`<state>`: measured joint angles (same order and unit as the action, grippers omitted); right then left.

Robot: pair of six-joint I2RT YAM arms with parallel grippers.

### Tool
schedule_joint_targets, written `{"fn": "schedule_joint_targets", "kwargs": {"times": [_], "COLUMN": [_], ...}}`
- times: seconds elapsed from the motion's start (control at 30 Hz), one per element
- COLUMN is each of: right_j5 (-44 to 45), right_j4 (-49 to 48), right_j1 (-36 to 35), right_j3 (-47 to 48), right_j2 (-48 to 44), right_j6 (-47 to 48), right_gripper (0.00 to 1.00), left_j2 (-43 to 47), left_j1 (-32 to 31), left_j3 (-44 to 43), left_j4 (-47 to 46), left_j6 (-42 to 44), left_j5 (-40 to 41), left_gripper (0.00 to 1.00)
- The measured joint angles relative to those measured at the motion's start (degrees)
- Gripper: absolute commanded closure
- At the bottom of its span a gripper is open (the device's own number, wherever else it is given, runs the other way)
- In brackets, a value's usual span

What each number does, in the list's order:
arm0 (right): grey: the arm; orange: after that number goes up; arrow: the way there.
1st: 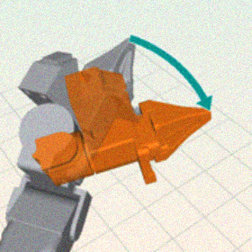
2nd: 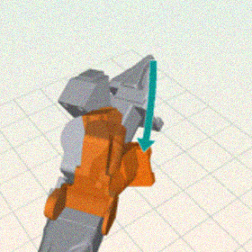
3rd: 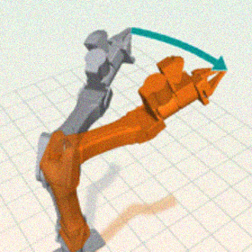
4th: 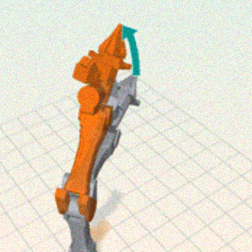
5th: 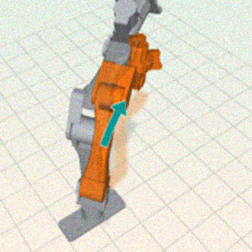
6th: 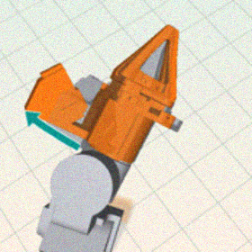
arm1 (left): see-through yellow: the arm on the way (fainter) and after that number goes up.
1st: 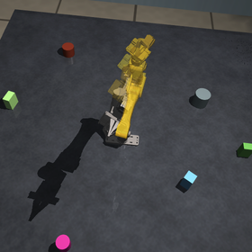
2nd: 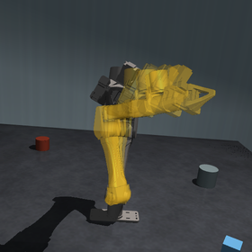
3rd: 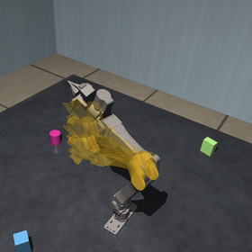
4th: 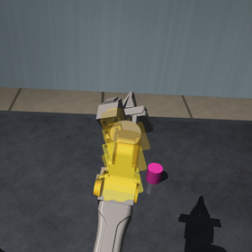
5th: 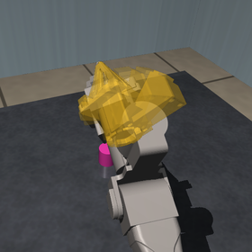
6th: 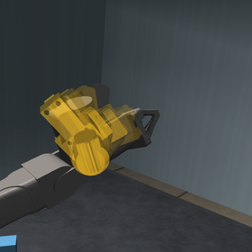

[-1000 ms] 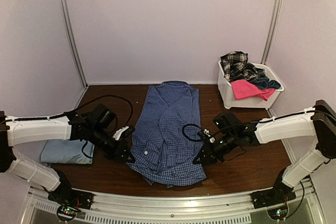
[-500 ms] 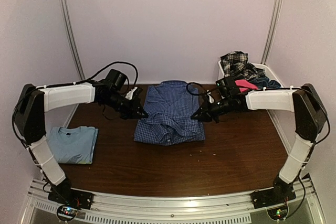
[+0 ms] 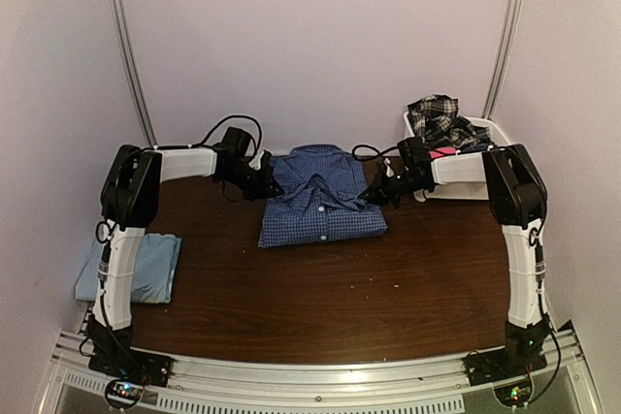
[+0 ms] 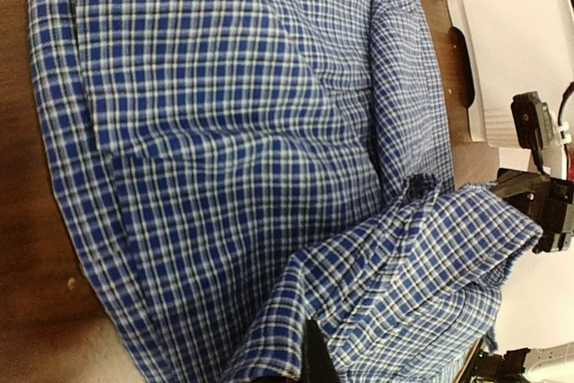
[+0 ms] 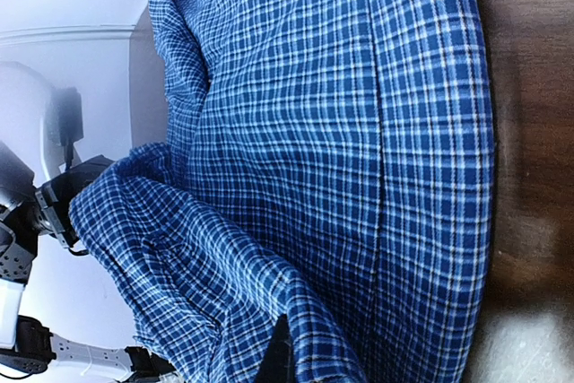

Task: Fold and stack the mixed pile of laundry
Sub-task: Fold the rectangle-folded shirt at the center of the board.

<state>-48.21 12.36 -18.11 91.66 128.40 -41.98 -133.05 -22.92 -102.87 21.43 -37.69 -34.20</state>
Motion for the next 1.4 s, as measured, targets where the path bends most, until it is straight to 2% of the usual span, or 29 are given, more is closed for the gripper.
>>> {"fn": "schedule_joint_targets", "kwargs": {"times": [0.13, 0.43, 0.47, 0.5, 0.57, 0.67, 0.77, 0.83, 1.0, 1.13, 1.23, 1.27, 1.4], "right_j5": [0.20, 0.26, 0.28, 0.37, 0.68, 1.33, 1.99, 2.10, 1.97, 2.45, 2.84, 2.80, 1.64], "right_j4": [-0.35, -1.70, -1.68, -1.70, -1.64, -0.72, 1.11, 1.33, 2.16, 3.80, 4.74, 4.81, 4.79], "right_j1": [0.31, 0.57, 0.59, 0.61, 0.68, 0.87, 1.22, 1.55, 2.27, 2.38, 2.23, 1.86, -0.09], "right_j3": [1.09, 6.16, 6.51, 7.04, 7.65, 8.00, 9.73, 11.87, 13.62, 7.50, 0.90, -1.64, -8.35], "right_j2": [1.09, 1.44, 1.64, 1.95, 2.69, 3.39, 3.52, 3.39, -0.72, -10.19, -17.33, -19.45, -21.73], "right_j6": [0.00, 0.72, 0.96, 1.38, 2.08, 3.10, 4.59, 4.87, 5.81, 8.72, 11.26, 11.89, 13.55], "right_gripper": [1.00, 0.98, 0.92, 0.83, 0.61, 0.34, 0.17, 0.12, 0.09, 0.11, 0.25, 0.32, 0.49], "left_j2": [-3.39, -3.67, -3.67, -3.67, -3.89, -4.79, -4.85, -4.74, -1.25, 9.03, 17.03, 18.82, 24.15], "left_j1": [0.07, 0.83, 0.98, 1.14, 1.46, 1.79, 2.19, 2.60, 4.22, 5.38, 5.25, 4.92, 1.31], "left_j3": [-2.80, -2.80, -2.80, -2.80, -3.23, -5.33, -6.86, -7.93, -7.13, 1.90, 9.35, 11.32, 21.18], "left_j4": [-1.16, -3.50, -3.54, -3.54, -3.45, -3.58, -3.52, -3.48, -1.55, -0.90, -1.29, -1.73, -4.79], "left_j6": [-0.90, -1.75, -1.77, -1.79, -1.84, -1.62, -1.68, -1.22, 1.03, 3.23, 4.72, 5.18, 6.67], "left_j5": [0.83, 2.69, 2.95, 3.30, 3.65, 4.00, 4.24, 4.63, 6.69, 8.31, 8.31, 8.26, 6.86], "left_gripper": [1.00, 1.00, 1.00, 0.99, 0.80, 0.58, 0.42, 0.38, 0.32, 0.32, 0.34, 0.35, 0.50]}}
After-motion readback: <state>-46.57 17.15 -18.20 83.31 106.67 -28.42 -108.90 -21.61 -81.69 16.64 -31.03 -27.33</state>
